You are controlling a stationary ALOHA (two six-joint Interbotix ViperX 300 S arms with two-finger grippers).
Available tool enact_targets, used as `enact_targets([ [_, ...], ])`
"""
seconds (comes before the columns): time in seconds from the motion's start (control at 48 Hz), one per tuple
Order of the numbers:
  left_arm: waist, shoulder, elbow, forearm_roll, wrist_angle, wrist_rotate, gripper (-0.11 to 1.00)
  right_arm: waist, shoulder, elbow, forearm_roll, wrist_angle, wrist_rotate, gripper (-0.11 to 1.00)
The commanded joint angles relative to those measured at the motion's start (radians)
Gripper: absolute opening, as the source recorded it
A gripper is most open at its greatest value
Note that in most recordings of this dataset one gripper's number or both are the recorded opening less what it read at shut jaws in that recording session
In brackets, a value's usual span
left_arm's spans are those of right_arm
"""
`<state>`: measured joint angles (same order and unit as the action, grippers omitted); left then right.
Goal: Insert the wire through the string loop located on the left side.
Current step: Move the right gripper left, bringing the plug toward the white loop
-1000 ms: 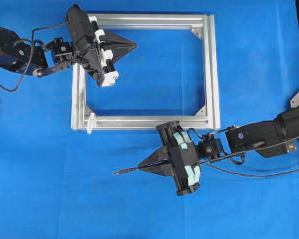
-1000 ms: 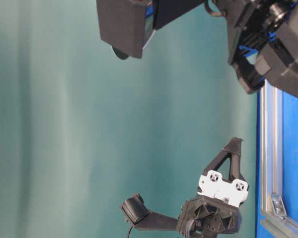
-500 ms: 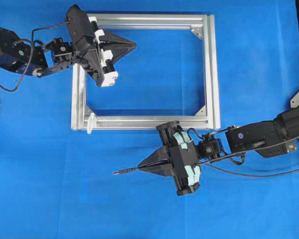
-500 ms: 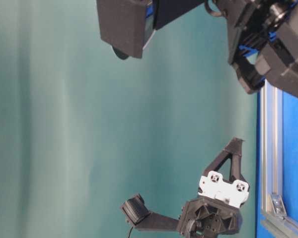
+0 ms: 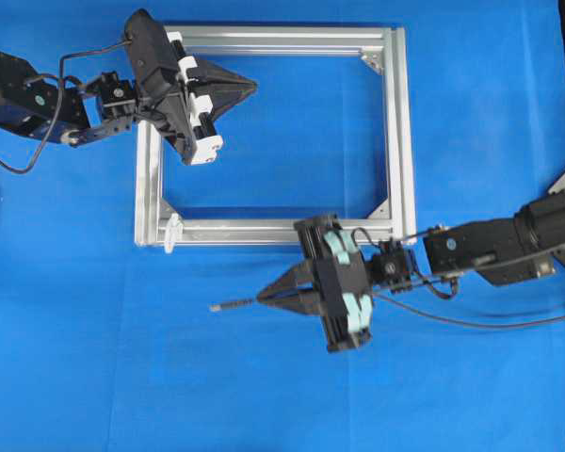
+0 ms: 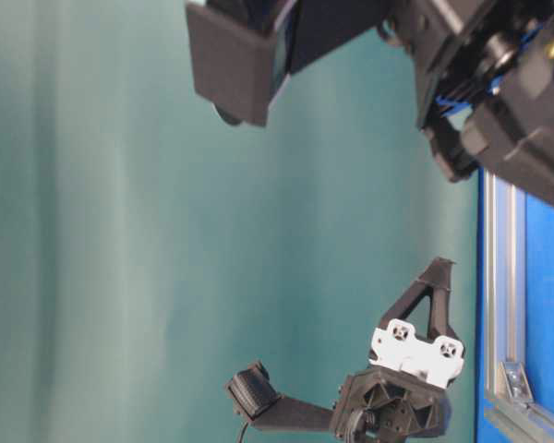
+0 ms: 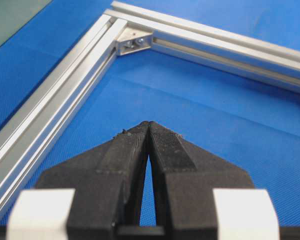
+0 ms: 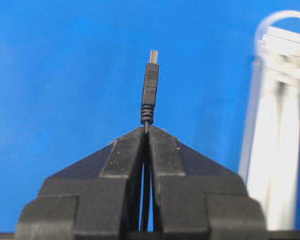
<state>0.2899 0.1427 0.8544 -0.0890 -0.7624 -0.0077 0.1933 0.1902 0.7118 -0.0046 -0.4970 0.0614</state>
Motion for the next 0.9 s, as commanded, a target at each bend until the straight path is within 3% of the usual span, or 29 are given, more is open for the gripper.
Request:
enact_targets([
  [0.0, 0.002, -0.032, -0.006, 0.003, -0.005, -0.002, 0.00, -0.034, -0.032, -0.008, 0.000, -0.003, -0.006, 0.00],
  [0.354, 0.002, -0.032, -0.006, 0.003, -0.005, -0.002, 0.00, -0.160, -0.032, -0.009, 0.000, -0.002, -0.037, 0.00],
  [0.875, 0.000, -0.032, -0.006, 0.003, -0.005, -0.002, 0.00, -0.166, -0.032, -0.005, 0.000, 0.005, -0.038, 0.00],
])
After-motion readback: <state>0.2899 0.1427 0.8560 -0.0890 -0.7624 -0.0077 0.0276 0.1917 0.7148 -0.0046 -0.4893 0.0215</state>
